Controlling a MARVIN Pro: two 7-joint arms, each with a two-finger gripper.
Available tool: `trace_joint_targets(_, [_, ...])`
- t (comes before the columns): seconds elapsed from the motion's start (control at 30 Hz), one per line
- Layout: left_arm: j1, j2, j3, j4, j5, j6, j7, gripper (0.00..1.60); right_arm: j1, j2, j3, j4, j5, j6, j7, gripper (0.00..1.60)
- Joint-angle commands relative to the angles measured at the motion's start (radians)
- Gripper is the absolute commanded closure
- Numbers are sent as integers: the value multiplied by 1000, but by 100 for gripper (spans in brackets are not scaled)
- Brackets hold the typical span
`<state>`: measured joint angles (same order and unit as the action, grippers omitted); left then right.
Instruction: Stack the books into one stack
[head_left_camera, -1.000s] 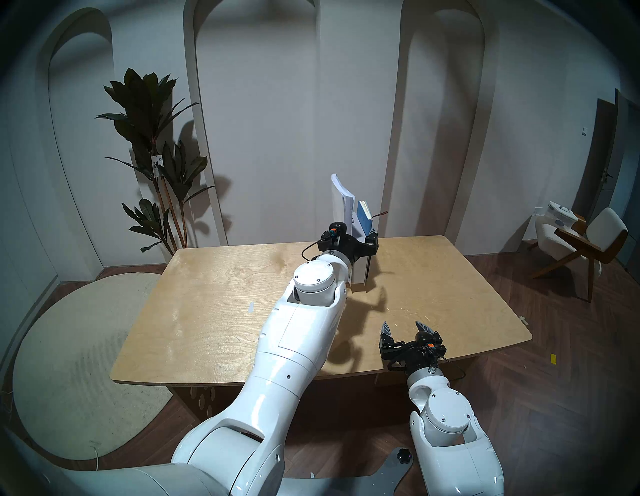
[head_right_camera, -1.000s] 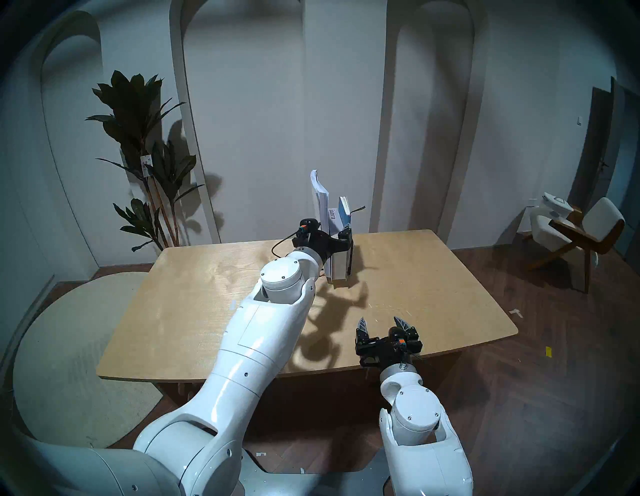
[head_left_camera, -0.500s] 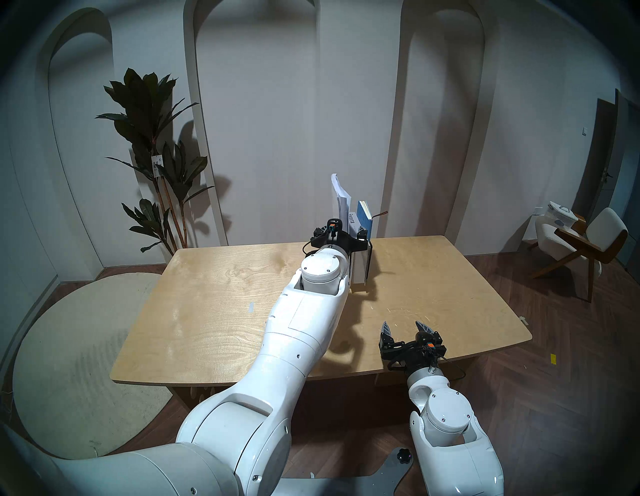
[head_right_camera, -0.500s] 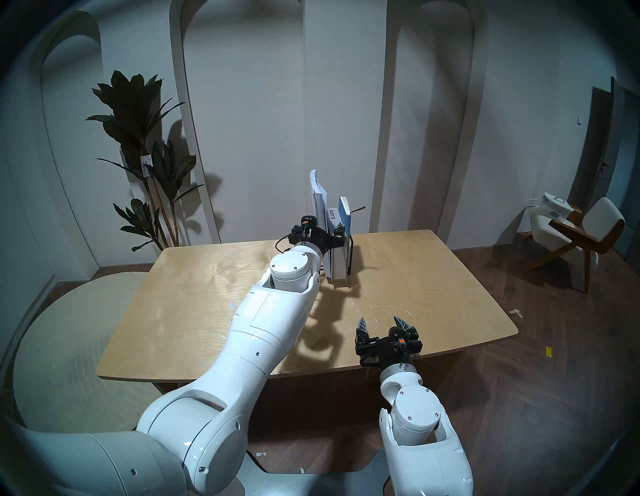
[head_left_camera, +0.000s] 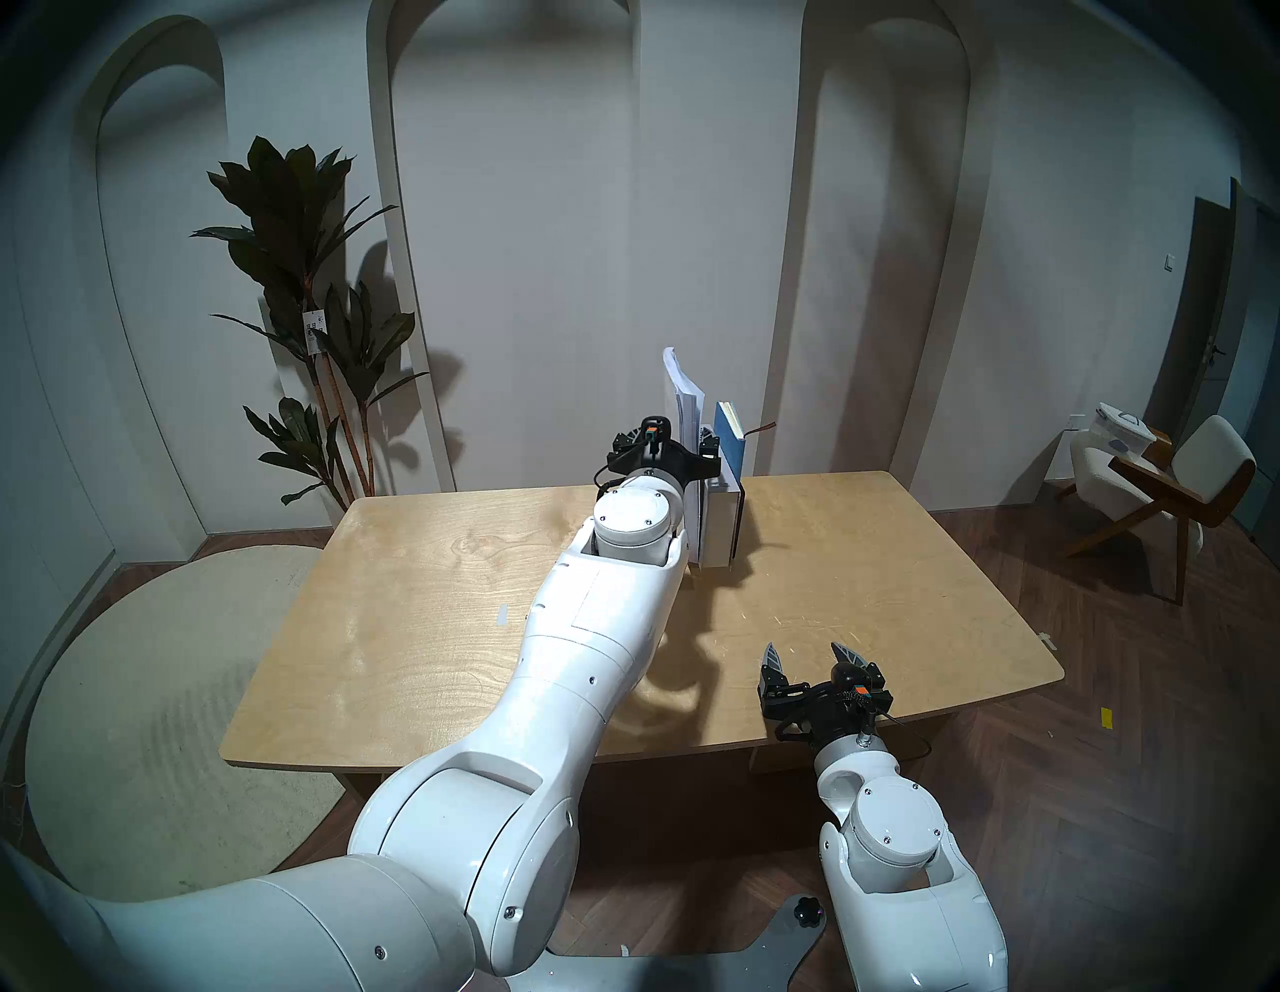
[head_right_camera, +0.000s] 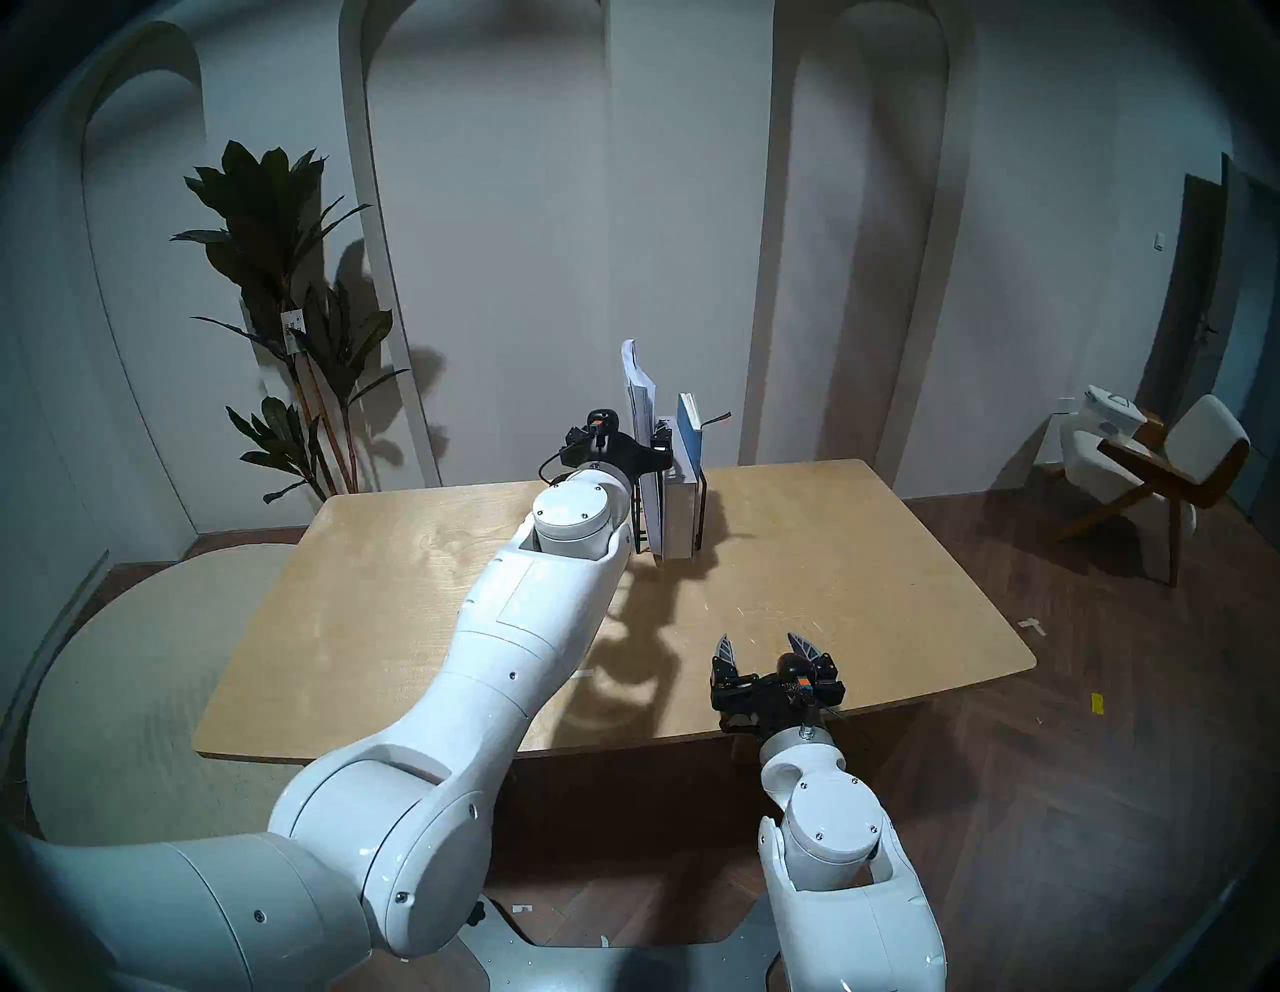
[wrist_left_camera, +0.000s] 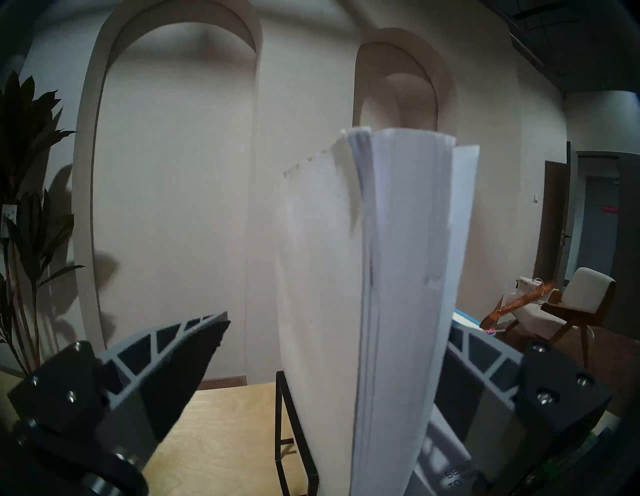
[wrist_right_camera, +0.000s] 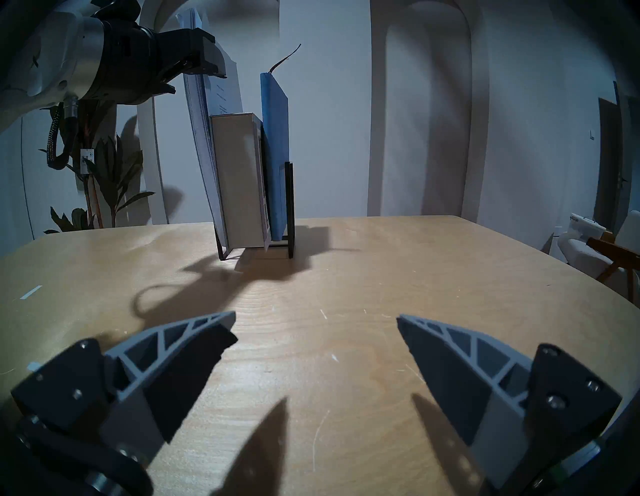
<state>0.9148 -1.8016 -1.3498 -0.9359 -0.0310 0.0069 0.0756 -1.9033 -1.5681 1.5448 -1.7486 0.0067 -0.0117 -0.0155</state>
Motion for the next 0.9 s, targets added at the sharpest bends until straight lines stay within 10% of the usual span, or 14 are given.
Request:
trace_joint_targets(0.0, [-63, -1, -5, 24, -33, -54, -77, 24, 2, -1, -3, -26, -1, -3, 0, 0])
trace_joint_targets(0.03, [-63, -1, -6, 28, -37, -62, -85, 88, 2, -1, -3, -26, -1, -4, 0, 0])
trace_joint_targets(0.1, [-61, 3, -4, 27, -47, -68, -122, 160, 2, -1, -3, -26, -1, -4, 0, 0])
trace_joint_targets(0.87, [-36, 25, 44, -138, 34, -183, -78, 160, 5, -1, -2, -21, 0, -5, 0, 0])
